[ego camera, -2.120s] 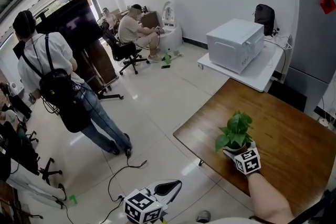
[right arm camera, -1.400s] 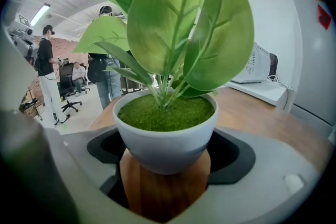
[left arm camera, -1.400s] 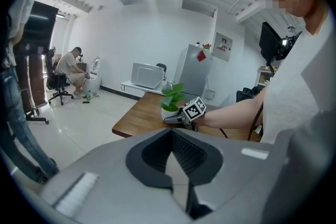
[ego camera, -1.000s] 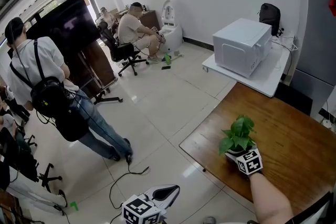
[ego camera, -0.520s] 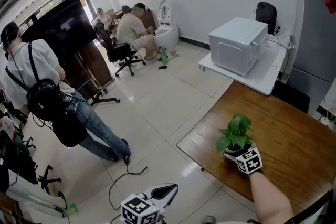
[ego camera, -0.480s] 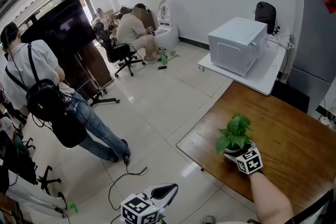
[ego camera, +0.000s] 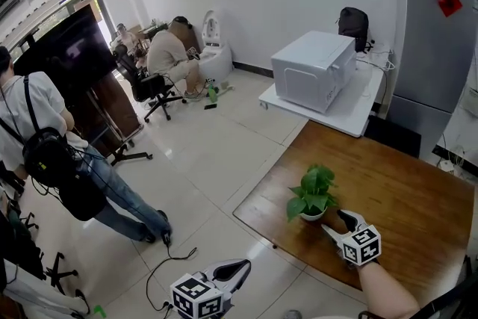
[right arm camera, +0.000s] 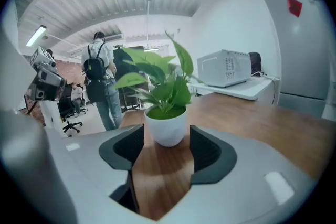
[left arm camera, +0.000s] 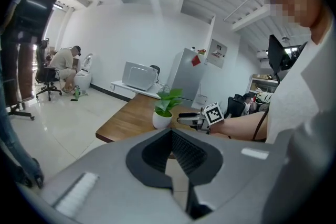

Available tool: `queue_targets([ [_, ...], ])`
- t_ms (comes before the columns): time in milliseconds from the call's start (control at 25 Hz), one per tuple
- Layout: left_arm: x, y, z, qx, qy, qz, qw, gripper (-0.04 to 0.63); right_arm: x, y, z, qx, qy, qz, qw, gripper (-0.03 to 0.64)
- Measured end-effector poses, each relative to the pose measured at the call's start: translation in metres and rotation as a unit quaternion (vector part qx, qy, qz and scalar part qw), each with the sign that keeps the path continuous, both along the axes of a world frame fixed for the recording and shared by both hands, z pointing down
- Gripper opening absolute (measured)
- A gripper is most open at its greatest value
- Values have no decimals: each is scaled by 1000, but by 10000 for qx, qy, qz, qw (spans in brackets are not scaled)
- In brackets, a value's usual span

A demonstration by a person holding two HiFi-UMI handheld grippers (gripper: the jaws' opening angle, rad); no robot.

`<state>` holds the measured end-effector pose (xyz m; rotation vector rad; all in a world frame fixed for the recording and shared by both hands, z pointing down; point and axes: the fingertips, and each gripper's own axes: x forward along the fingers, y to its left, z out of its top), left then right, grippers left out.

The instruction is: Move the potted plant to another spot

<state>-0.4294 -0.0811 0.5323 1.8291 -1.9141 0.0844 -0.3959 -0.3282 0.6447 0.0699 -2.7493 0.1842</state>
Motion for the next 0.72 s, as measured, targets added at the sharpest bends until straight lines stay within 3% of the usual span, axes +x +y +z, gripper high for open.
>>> queue_targets([
  [120,9,-5,-9,16,15,188,9998,-5,24,10,-41,141,-377,158,9991,176],
  [160,13,-8,-12,46,12,275,9996,-5,33,12,-53,211,-462,225,9985,67],
  [200,16,-12,-14,86,15,374,9993,-5,43,14,-63,260,-535,292,9978,5],
  [560,67,-60,-15,175,155,1228,9922,-5,122,34,-98,-179,-864,450,9951,3],
  [720,113,-75,-22,163,122,1711,9850,-5,177,48,-110,-523,-1017,710,9909,3],
])
